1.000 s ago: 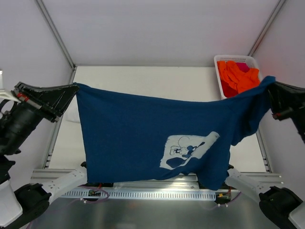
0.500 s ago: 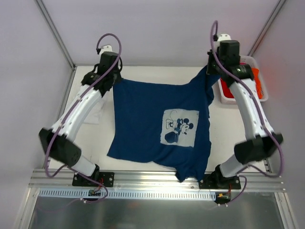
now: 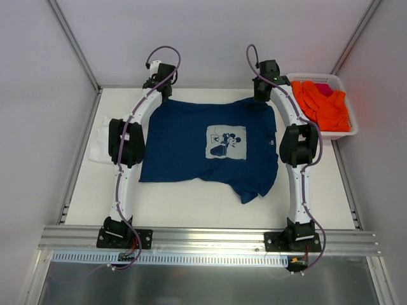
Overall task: Fold and stack the t-shirts
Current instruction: Flatten out the tshirt
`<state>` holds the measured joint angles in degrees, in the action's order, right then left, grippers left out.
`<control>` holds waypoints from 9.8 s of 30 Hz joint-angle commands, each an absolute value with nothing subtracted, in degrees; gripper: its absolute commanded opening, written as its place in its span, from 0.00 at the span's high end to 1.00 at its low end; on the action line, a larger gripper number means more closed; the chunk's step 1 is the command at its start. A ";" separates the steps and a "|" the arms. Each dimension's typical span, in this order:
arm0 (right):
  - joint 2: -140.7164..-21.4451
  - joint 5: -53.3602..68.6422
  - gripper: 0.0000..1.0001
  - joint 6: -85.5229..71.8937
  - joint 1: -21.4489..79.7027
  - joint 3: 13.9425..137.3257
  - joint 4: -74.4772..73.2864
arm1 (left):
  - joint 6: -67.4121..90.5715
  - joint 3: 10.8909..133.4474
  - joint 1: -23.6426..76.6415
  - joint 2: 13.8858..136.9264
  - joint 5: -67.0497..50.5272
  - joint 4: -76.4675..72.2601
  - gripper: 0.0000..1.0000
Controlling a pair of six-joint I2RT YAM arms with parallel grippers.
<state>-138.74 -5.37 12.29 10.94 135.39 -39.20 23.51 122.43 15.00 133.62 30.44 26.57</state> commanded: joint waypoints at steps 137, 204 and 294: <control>-88.77 -37.18 1.00 -53.52 86.04 70.74 -76.11 | 39.99 45.53 38.94 87.27 15.03 13.36 0.09; -95.18 -22.77 0.99 -25.84 39.99 50.54 -35.33 | 37.89 44.73 38.85 68.22 22.50 29.35 0.01; -142.82 13.27 0.56 -4.13 4.66 135.17 -33.23 | 26.81 76.12 19.25 101.08 5.62 9.05 0.01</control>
